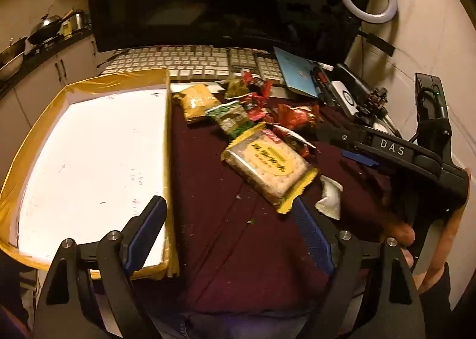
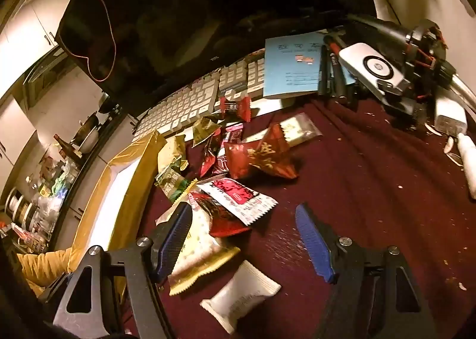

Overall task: Organize snacks
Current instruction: 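Grasp the white wrapped snack with the right gripper while the left gripper grasps the yellow cracker pack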

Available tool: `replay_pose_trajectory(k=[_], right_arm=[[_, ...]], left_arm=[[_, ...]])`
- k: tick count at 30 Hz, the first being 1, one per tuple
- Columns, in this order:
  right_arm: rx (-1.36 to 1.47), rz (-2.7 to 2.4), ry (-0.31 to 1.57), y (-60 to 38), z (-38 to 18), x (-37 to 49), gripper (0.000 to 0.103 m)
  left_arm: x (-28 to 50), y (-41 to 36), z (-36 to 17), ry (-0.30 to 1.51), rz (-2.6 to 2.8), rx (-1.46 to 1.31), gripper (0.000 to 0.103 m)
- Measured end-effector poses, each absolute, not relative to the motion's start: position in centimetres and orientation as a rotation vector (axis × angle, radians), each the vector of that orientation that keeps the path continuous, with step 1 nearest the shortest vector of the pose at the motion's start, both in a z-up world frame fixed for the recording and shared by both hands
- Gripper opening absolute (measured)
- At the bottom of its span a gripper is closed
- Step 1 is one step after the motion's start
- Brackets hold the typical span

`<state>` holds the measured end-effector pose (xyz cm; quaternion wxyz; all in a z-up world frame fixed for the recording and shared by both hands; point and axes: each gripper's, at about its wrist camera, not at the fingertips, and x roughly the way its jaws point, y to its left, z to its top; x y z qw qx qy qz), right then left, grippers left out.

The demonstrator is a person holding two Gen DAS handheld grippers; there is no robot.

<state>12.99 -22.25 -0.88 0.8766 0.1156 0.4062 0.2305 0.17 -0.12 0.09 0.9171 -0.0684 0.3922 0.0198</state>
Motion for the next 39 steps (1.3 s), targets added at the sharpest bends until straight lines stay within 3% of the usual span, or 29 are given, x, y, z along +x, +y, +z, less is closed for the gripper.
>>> replay_pose_trajectory(k=[6, 19, 25, 34, 39], right_arm=[[0.301, 0.447, 0.883, -24.4, -1.2, 12.5, 0.071], [0.224, 0.451, 0.957, -21.6, -2.9, 8.7, 0.036], [0.138, 0.465, 0.942, -19.3, -3.0, 7.8, 0.035], [0.094, 0.467, 0.915, -19.5, -2.6, 7.8, 0.020], [0.119, 0.464, 0.874, -20.8, -1.7, 8.7, 0.019]], left_arm=[[1.8, -0.7, -0.5, 0.886, -0.024, -0.222, 0.087], [3.5, -1.1, -0.9, 0.903, -0.071, -0.209, 0.087], [3.4, -0.7, -2.2, 0.898, 0.003, -0.192, 0.087], [2.4, 1.3, -2.3, 0.954, 0.142, -0.158, 0.087], [2.1, 0.5, -1.7, 0.995, 0.103, -0.216, 0.087]])
